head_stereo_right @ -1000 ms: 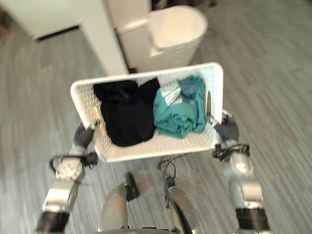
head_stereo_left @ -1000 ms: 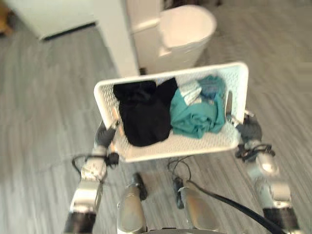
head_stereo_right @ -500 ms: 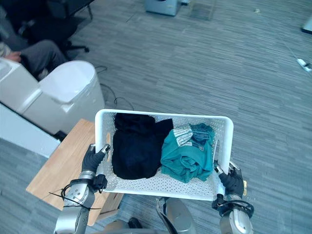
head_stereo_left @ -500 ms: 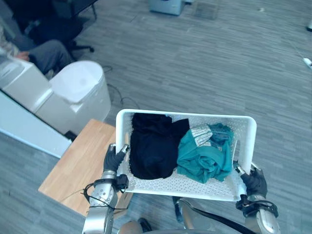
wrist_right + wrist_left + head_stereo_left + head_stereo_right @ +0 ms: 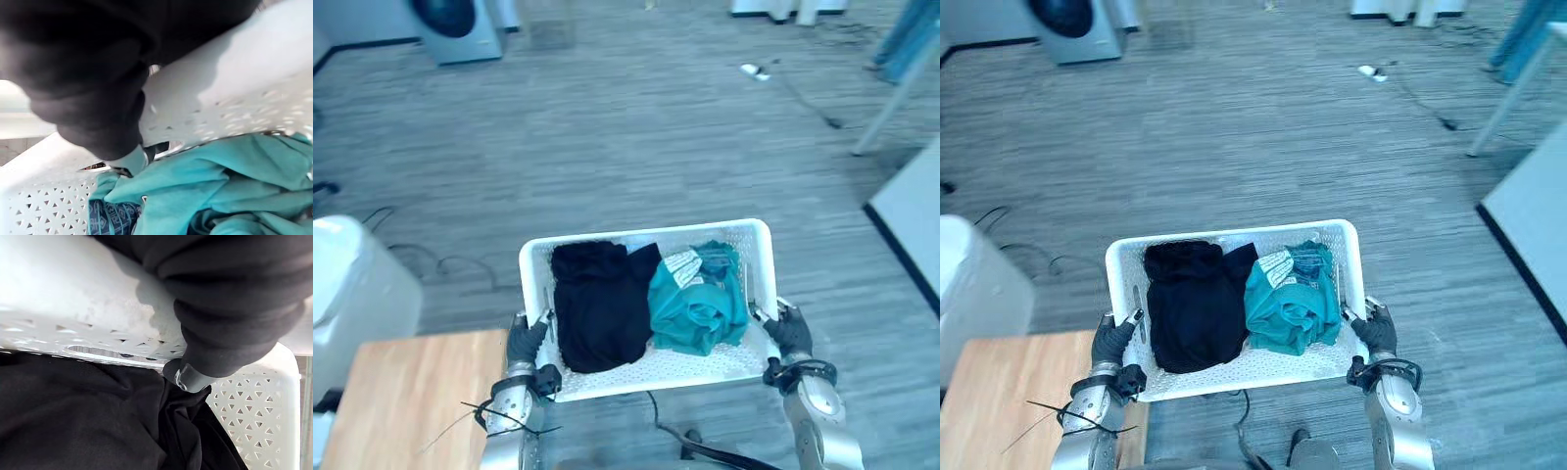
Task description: Pick up the laundry basket with both hands and put the clothes into the washing machine.
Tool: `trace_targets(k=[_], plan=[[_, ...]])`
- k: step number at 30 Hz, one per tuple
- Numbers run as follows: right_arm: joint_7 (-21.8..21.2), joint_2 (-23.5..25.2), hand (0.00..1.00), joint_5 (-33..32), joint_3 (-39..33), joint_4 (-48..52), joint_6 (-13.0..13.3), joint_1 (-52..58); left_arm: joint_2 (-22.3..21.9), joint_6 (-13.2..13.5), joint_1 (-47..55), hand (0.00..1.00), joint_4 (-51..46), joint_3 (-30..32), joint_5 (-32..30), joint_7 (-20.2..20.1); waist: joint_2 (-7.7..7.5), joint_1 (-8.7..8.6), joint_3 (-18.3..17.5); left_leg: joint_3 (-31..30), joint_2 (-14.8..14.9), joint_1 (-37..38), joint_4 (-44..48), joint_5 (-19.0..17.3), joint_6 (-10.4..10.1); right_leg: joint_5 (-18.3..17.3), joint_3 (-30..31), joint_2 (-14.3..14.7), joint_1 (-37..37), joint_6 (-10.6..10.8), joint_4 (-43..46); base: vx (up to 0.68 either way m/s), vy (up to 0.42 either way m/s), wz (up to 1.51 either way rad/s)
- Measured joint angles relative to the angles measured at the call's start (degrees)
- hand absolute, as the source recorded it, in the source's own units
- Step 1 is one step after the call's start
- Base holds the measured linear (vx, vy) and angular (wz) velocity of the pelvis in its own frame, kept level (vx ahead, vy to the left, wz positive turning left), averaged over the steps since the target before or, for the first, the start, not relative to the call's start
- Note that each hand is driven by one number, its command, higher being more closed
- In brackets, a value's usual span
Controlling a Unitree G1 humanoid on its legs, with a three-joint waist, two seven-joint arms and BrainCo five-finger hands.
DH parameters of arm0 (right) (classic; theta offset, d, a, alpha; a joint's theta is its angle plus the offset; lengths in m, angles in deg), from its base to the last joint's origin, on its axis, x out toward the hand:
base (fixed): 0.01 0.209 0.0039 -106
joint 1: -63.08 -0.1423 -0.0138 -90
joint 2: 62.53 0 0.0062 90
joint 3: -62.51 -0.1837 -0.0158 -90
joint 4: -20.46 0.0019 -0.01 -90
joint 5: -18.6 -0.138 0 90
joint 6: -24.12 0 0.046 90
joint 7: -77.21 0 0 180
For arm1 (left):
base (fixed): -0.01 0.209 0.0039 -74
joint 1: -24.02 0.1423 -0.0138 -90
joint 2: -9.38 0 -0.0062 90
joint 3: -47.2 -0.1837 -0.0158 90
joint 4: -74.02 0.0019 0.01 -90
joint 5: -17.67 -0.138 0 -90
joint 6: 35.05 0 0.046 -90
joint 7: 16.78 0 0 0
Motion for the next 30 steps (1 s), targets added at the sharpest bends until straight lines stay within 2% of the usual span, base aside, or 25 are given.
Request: trace_targets(k=[1, 2, 3, 4, 5, 6, 7, 8, 10, 12, 14, 15, 16, 17, 18, 19, 20, 22, 24, 25, 26, 27, 28, 29, 30], plan=[[0.0, -0.4, 1.0, -0.3, 0.0, 0.0, 0.0, 0.0, -0.3, 0.0, 0.1, 1.0, 0.0, -0.2, 0.0, 0.0, -0.45, 0.38, 0.3, -4.5, -2.0, -1.1, 0.0, -1.5, -1.7, -0.1, 0.9, -0.3, 0.3, -0.1, -0.1, 0.11, 0.043, -0.76], [0.1, -0.8, 1.0, -0.3, -0.1, -0.2, 0.0, -0.4, -0.3, 0.0, -0.1, 1.0, 0.1, -0.5, 0.1, 0.0, -0.28, 0.91, 0.2, -11.1, -6.3, -4.3, -0.3, -3.3, -3.6, -0.1, 2.1, -1.2, 0.5, -0.1, -0.3, 0.13, 0.134, -0.46], [0.3, -1.2, 1.0, -0.6, -0.1, -1.3, 0.1, -1.5, -0.4, 0.0, -0.3, 1.0, 0.1, -0.6, 0.5, 0.0, -0.83, 1.14, 0.6, -14.6, -10.4, -7.9, -2.1, -3.7, -4.0, -0.1, 2.5, -2.6, 0.7, 0.0, -0.2, 0.09, 0.119, -0.32], [0.4, -1.4, 1.0, -0.9, -0.1, -2.1, 0.2, -2.0, -0.4, 0.1, -0.3, 1.0, 0.1, -0.7, 0.6, 0.0, -0.72, 1.38, 0.5, -15.2, -12.1, -8.9, -4.8, -3.4, -4.2, -0.1, 2.6, -3.1, 0.9, 0.1, 0.0, 0.05, 0.117, -0.19], [0.5, -1.9, 1.0, -1.2, 0.0, -2.7, 0.2, -2.0, -0.4, 0.1, 0.0, 1.0, 0.1, -1.2, 0.6, 0.1, 0.6, 2.26, 0.1, -14.3, -13.4, -8.7, -11.5, 0.1, -4.1, -0.3, 2.4, -3.0, 1.4, 0.7, 0.3, 0.08, 0.167, -0.33], [0.6, -1.9, 1.0, -1.8, 0.8, -3.7, 0.3, -1.8, 0.4, 0.8, 1.3, 1.0, 0.3, -1.1, 0.7, 0.7, -0.48, 3.22, 0.1, -12.5, -14.1, -6.9, -12.6, 1.3, -2.0, -1.1, 3.3, -3.4, 2.7, 2.4, 0.3, 0.12, 0.192, -0.23], [0.5, -1.6, 1.0, -1.9, 2.4, -3.7, 0.3, -1.2, 1.6, 1.0, 2.3, 1.0, 0.3, -1.0, 1.8, 1.2, -0.73, 3.32, -0.4, -12.9, -15.6, -6.6, -14.2, 1.3, -1.9, -1.3, 3.3, -4.5, 2.8, 2.4, -0.2, 0.13, 0.184, -0.03], [0.6, -1.3, 1.0, -1.9, 2.7, -3.7, 0.5, -1.0, 2.0, 1.1, 2.2, 1.0, 0.3, -0.8, 1.8, 1.2, -1.92, 3.21, -0.9, -13.3, -16.3, -6.7, -14.7, 1.5, -1.6, -1.3, 3.3, -5.0, 2.8, 2.4, -0.3, 0.09, 0.135, 0.36], [0.6, -0.5, 1.0, -2.0, 2.7, -3.7, 0.4, -0.8, 2.7, 1.1, 2.2, 1.0, 0.3, -0.3, 1.9, 1.4, -2.05, 3.48, -0.8, -14.8, -17.6, -8.7, -14.0, 1.7, -1.3, -1.3, 1.8, -5.9, 2.3, 2.4, -0.6, 0.06, 0.101, 0.46], [0.6, -0.3, 1.0, -2.1, 2.7, -3.7, 0.4, -0.5, 2.8, 1.1, 2.2, 1.0, 0.3, -0.2, 1.9, 1.4, -1.77, 3.53, -0.7, -16.0, -17.8, -9.8, -13.1, 1.7, -1.3, -1.3, 0.8, -5.9, 2.5, 2.4, -0.7, 0.03, 0.036, 0.41], [0.6, -0.3, 1.0, -2.1, 2.8, -3.7, 0.4, -0.7, 2.9, 1.2, 2.3, 1.0, 0.3, -0.1, 1.9, 1.4, -1.72, 3.84, 0.3, -16.3, -16.6, -12.0, -8.2, 1.6, -1.4, -2.5, 0.1, -5.4, 3.3, 2.0, -0.5, 0.02, -0.003, 0.34], [0.6, -0.5, 1.0, -2.1, 2.9, -3.7, 0.4, -1.2, 2.9, 1.3, 2.2, 1.0, 0.3, 0.0, 2.2, 1.4, -1.56, 3.86, 1.7, -16.1, -14.9, -14.1, -2.0, 1.4, -1.7, -4.5, 0.1, -4.8, 4.6, 1.7, -0.6, -0.05, -0.014, 0.26], [0.7, -1.2, 1.0, -2.1, 2.9, -3.7, 0.4, -1.5, 2.8, 1.3, 2.2, 1.0, 0.3, 0.0, 2.3, 1.4, -0.05, 3.92, 3.7, -15.5, -11.5, -16.6, 6.8, 1.5, -1.9, -6.5, -0.2, -3.6, 6.5, 2.8, -0.3, -0.05, -0.012, 0.2], [0.7, -1.3, 1.0, -2.1, 2.9, -3.7, 0.4, -1.4, 2.7, 1.3, 2.3, 1.0, 0.3, -0.1, 2.3, 1.4, 0.27, 3.93, 3.8, -15.3, -10.8, -16.9, 8.3, 1.7, -2.2, -6.6, -0.2, -3.3, 6.9, 2.8, -0.3, -0.03, 0.025, 0.09], [0.9, -1.6, 1.0, -2.1, 3.0, -3.7, 0.4, -1.4, 2.3, 1.2, 2.7, 1.0, 0.3, -0.1, 2.3, 1.4, 0.54, 3.92, 4.3, -14.7, -8.7, -19.3, 13.6, 3.6, -5.5, -7.0, 0.0, -2.9, 8.2, 2.4, -0.9, 0.09, 0.044, 0.04], [1.2, -1.6, 1.0, -2.1, 3.3, -3.3, 0.4, -1.6, 2.1, 1.2, 2.6, 1.0, 0.3, -0.2, 2.3, 1.5, -0.04, 4.06, 4.7, -13.4, -8.0, -22.0, 15.0, 4.1, -6.5, -7.0, -0.2, -3.5, 8.9, 2.5, -1.7, 0.11, 0.057, 0.03], [1.8, -1.8, 1.0, -2.1, 3.4, -2.8, 0.4, -1.6, 2.1, 1.2, 2.3, 1.0, 0.3, -0.4, 2.6, 1.5, -0.17, 4.13, 4.6, -12.5, -8.2, -22.7, 12.7, 3.6, -5.7, -7.2, -0.1, -4.2, 8.6, 2.7, -1.7, 0.16, 0.087, 0.02], [3.3, -2.4, 1.0, -2.1, 3.6, -1.2, 0.5, -1.8, 1.8, 1.4, 1.5, 1.0, -0.4, -1.1, 2.7, 2.2, -0.19, 4.15, 4.6, -11.0, -9.1, -25.3, 4.7, 3.6, -5.6, -8.0, 0.3, -6.2, 7.4, 3.8, -1.3, 0.14, 0.125, -0.05], [4.5, -2.4, 1.0, -2.0, 3.8, -0.2, 0.5, -2.4, 1.6, 1.4, 1.5, 1.0, -1.8, -1.2, 2.7, 2.7, -0.23, 4.91, 4.6, -10.8, -8.8, -27.6, -0.2, 3.6, -5.6, -11.7, 1.2, -8.8, 7.4, 6.5, 1.5, 0.35, 0.318, -0.24], [4.7, -2.4, 1.0, -2.0, 3.8, 0.6, 0.5, -1.9, 1.6, 1.4, 1.5, 1.0, -1.9, -1.2, 2.7, 2.8, -0.27, 5.47, 4.6, -10.8, -8.7, -27.1, 0.0, 3.5, -5.3, -13.1, 1.7, -9.5, 7.7, 7.2, 2.5, 0.51, 0.441, -0.24], [4.6, -1.5, 1.0, -1.9, 3.7, 1.3, 0.5, -0.5, 1.6, 1.3, 1.9, 1.0, -1.9, -1.1, 2.6, 3.4, -1.34, 5.68, 3.8, -9.7, -10.5, -25.9, 3.7, 0.6, -0.5, -15.3, 1.7, -11.8, 10.5, 7.9, 4.4, 0.57, 0.332, 0.11], [4.5, -0.9, 1.0, -1.8, 3.5, 1.7, 0.5, 1.2, 2.0, 1.2, 2.2, 1.0, -1.9, -1.1, 2.5, 3.5, -2.97, 4.89, 2.8, -9.5, -13.0, -25.3, 6.3, -3.7, 0.6, -15.3, 2.8, -15.0, 7.7, 6.7, 15.0, 0.62, 0.328, 0.41], [4.5, -0.3, 1.0, -1.5, 3.1, 2.4, 0.5, 1.8, 2.2, 1.1, 2.0, 1.0, -1.9, -1.4, 2.1, 3.5, -3.34, 4.59, 2.9, -9.6, -14.0, -24.6, 7.2, -5.3, 1.3, -13.7, 4.3, -16.3, 4.7, 6.4, 22.3, 0.69, 0.33, 0.54], [4.4, 1.1, 1.0, -0.5, 2.8, 2.7, 0.5, 2.6, 2.7, 0.9, 2.2, 1.0, -1.9, -1.4, 1.7, 3.5, -4.69, 4.59, 2.9, -8.8, -16.1, -21.9, 7.4, -8.0, 2.2, -7.0, 7.9, -18.9, -1.8, 4.0, 37.5, 0.69, 0.334, 0.37], [4.3, 2.5, 1.0, 0.8, 2.7, 2.4, 0.3, 3.1, 3.3, 0.2, 2.7, 1.0, -1.9, -1.1, 1.5, 3.5, -5.46, 4.51, 3.2, -8.7, -17.9, -17.4, 6.6, -10.5, 3.3, -2.4, 9.5, -19.4, -6.6, 1.5, 51.4, 0.7, 0.287, 0.22]])
